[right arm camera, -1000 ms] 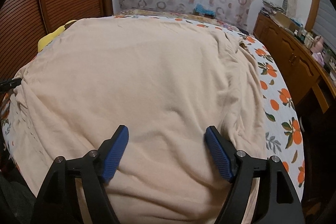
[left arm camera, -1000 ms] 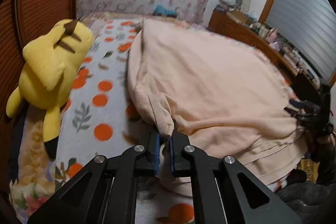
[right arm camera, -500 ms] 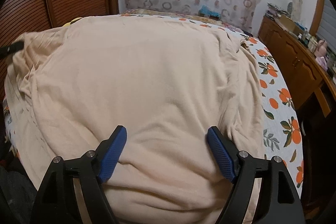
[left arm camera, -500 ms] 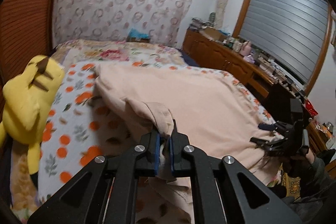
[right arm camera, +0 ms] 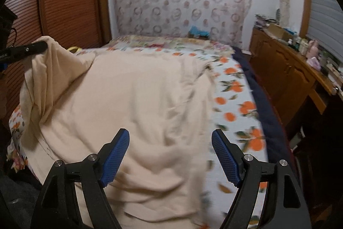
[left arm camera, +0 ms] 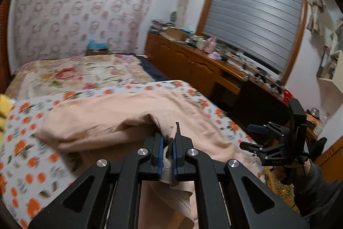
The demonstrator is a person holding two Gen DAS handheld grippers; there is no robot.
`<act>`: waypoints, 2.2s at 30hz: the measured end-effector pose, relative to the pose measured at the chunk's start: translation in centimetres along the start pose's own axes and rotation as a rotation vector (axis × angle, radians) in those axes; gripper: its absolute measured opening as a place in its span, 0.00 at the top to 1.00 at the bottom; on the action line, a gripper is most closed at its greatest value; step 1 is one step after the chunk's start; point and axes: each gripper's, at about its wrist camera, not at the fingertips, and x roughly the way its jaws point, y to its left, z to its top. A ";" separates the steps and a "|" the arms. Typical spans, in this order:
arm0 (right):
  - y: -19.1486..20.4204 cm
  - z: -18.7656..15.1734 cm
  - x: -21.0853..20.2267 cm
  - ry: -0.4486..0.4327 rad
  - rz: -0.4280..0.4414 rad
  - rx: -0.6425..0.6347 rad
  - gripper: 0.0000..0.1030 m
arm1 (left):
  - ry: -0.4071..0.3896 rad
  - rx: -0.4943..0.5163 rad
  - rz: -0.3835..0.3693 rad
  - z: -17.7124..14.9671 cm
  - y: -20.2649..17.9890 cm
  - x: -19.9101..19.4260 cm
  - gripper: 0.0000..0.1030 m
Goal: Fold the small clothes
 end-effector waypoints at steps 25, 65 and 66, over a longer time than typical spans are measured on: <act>-3.7 -0.6 -2.9 -0.050 -0.017 0.072 0.22 | 0.090 0.085 0.013 1.2 -4.5 2.3 0.26; 9.3 8.5 7.1 0.030 0.304 -0.243 0.22 | 0.062 -0.091 0.356 -5.2 8.5 -4.0 0.25; 10.1 8.6 7.9 0.050 0.325 -0.261 0.22 | 0.061 -0.092 0.355 -5.3 8.7 -4.0 0.25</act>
